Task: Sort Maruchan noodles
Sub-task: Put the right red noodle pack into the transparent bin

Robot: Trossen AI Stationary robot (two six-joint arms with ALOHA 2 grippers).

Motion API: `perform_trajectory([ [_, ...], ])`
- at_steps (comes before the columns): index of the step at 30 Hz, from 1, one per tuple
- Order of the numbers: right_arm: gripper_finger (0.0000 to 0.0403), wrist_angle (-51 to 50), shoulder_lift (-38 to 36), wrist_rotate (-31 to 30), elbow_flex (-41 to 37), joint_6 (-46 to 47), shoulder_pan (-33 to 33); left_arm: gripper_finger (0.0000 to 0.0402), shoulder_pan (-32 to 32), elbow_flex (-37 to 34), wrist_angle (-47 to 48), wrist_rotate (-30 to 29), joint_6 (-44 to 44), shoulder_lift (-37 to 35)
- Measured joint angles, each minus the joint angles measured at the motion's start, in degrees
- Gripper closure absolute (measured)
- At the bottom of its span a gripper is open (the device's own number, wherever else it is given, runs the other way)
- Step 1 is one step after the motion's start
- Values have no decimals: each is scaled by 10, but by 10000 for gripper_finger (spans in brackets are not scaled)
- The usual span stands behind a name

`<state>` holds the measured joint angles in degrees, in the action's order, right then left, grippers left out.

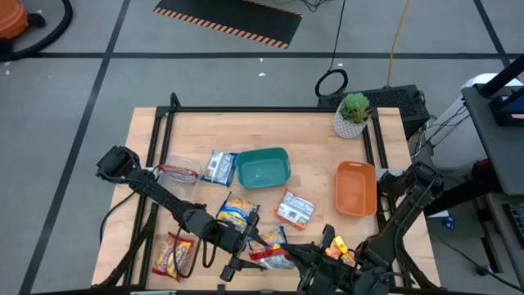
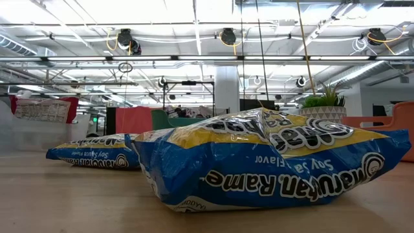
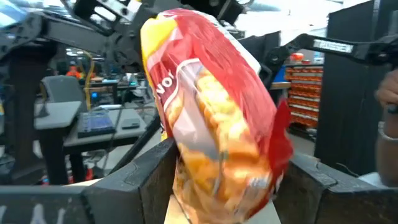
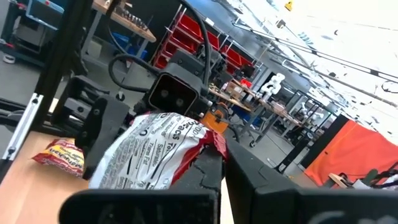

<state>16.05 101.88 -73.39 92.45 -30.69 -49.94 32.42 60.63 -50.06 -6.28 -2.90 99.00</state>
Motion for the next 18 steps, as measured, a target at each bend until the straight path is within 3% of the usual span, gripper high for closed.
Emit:
perform_trajectory([
  [5, 403, -1, -1, -2, -8, 2, 4, 217, 0, 0, 6, -40, 0, 0],
  [10, 403, 0, -1, -4, -8, 1, 4, 270, 0, 0, 7, -43, -3, 0],
  [18, 394, 1, -1, -22, -8, 0, -15, 274, 0, 0, 21, -44, -21, -2],
])
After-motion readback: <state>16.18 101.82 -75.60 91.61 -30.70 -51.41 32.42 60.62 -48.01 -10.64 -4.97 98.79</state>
